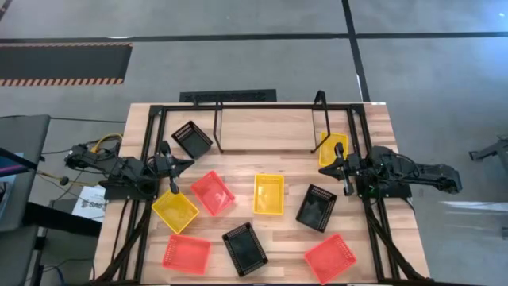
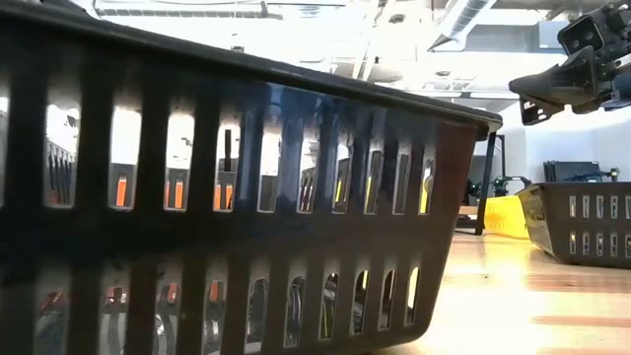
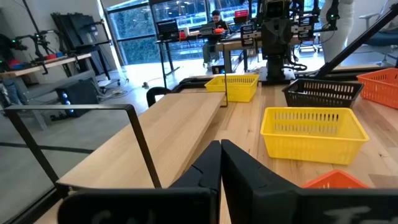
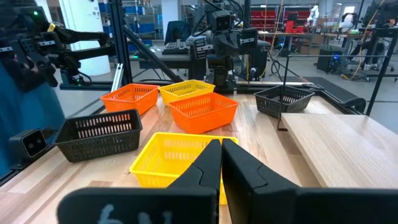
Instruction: Stack baskets on shelf by color
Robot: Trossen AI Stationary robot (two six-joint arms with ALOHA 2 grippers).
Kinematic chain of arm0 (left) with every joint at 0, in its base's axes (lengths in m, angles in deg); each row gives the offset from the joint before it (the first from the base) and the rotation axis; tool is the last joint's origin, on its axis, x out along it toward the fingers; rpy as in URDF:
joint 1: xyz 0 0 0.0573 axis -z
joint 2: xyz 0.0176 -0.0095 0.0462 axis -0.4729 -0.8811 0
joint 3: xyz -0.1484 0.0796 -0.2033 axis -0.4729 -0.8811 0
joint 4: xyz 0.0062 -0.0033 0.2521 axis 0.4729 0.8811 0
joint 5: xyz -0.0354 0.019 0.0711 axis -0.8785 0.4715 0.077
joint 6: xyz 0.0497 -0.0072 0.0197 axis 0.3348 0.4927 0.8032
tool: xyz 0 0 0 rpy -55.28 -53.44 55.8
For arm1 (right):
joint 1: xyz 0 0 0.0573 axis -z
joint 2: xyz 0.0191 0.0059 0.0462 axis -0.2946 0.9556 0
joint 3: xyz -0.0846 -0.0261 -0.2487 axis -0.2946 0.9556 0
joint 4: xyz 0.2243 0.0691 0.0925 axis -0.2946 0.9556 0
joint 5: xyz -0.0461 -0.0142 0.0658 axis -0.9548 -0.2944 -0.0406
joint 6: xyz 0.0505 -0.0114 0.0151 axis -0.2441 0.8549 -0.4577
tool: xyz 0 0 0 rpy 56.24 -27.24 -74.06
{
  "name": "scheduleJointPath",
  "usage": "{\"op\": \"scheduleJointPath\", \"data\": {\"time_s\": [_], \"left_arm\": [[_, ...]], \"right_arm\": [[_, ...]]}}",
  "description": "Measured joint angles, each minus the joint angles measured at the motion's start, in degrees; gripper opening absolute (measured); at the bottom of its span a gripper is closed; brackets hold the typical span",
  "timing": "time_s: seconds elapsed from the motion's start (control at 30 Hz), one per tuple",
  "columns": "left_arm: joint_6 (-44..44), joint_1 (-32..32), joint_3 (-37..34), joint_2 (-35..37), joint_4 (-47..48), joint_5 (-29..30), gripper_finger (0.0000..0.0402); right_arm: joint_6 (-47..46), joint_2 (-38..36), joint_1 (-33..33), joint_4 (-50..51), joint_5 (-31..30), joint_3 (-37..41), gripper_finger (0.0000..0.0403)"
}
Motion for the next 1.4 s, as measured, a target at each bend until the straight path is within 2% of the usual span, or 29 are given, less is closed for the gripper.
{"op": "scheduleJointPath", "data": {"time_s": [0.33,0.53,0.7,0.83,1.03,1.23,1.4], "left_arm": [[0.84,0.0,0.0,0.01,-0.04,-0.02,0.0],[-8.99,0.0,0.0,0.02,-0.04,0.19,0.0],[-10.09,-0.03,-0.02,0.0,-0.11,3.78,0.0],[-11.48,-0.02,-0.02,0.0,-0.15,1.14,0.0],[-20.96,-0.02,-0.02,0.0,-0.13,-0.89,0.0],[-29.61,-0.04,-0.02,0.02,-0.07,9.26,0.0],[-32.33,-0.07,-0.04,0.0,-0.07,16.58,0.0]], "right_arm": [[0.0,0.0,0.02,0.0,0.0,-0.02,0.0036],[0.0,0.0,0.01,0.01,0.0,0.0,0.0036],[0.0,0.02,0.02,0.0,-0.02,0.0,0.0036],[0.0,0.0,0.0,0.01,0.0,0.0,0.0036],[0.02,0.0,0.0,0.0,-0.01,0.0,0.0036],[-1.13,0.0,-0.06,-0.91,0.02,0.06,0.0036],[-12.52,0.01,0.12,-9.75,-3.27,0.11,0.0036]]}}
